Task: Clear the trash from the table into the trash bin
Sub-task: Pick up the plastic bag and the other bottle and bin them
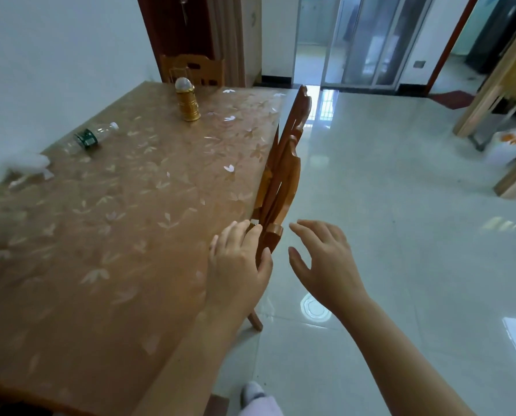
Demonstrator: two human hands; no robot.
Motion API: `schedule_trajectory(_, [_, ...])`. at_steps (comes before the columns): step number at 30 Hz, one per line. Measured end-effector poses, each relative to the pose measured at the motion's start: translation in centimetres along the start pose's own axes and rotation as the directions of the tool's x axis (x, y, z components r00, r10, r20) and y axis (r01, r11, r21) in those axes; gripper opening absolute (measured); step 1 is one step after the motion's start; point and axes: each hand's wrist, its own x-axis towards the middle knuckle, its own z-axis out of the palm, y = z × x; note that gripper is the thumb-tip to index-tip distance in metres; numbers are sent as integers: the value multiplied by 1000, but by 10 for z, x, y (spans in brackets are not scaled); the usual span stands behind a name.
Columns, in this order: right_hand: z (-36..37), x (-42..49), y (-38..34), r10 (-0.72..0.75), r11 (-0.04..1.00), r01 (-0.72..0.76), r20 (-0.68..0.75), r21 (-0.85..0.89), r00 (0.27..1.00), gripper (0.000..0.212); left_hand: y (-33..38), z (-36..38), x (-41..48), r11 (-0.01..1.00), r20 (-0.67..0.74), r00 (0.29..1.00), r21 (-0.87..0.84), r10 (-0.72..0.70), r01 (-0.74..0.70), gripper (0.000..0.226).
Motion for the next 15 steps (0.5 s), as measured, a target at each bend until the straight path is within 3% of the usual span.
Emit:
schedule_trajectory(7, [38,82,7,-129,989,124,69,75,989,33,-29,14,56,983,-51,982,-49,-181,179,38])
schedule_trajectory(15, [101,148,-27,-333,934,299,175,195,927,34,-96,0,74,913,-179,903,53,-391,406,36])
